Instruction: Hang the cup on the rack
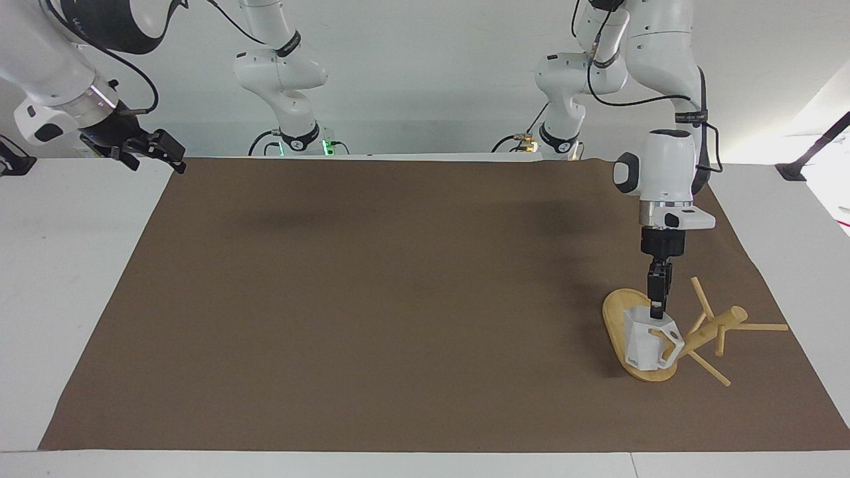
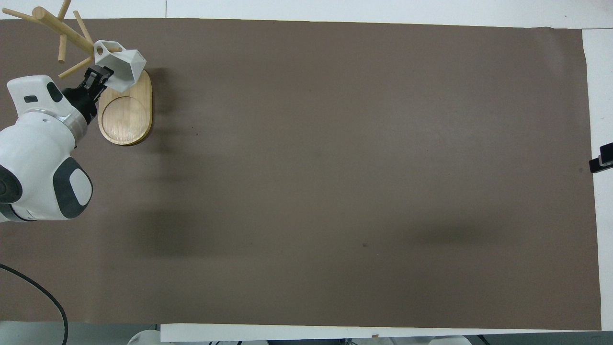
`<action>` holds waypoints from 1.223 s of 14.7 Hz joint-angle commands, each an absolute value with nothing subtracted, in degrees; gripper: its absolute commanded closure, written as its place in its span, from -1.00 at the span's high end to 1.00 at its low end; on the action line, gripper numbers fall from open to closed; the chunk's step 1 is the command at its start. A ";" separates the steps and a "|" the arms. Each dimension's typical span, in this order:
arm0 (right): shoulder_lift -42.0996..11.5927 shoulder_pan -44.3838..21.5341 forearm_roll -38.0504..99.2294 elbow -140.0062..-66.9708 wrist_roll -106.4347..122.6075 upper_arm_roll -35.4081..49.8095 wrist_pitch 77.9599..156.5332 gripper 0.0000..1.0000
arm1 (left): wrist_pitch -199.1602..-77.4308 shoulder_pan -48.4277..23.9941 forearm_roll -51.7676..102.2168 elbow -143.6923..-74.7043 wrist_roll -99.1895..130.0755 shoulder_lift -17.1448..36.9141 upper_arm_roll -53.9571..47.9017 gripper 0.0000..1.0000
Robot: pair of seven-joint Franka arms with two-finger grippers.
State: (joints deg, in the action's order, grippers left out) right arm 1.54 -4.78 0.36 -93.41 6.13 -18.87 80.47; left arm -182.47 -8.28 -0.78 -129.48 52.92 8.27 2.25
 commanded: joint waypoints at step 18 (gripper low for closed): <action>2.20 -3.87 -0.26 -94.13 5.89 -18.11 80.51 1.00 | -89.67 -6.15 -1.67 -96.26 14.33 -2.47 2.29 0.99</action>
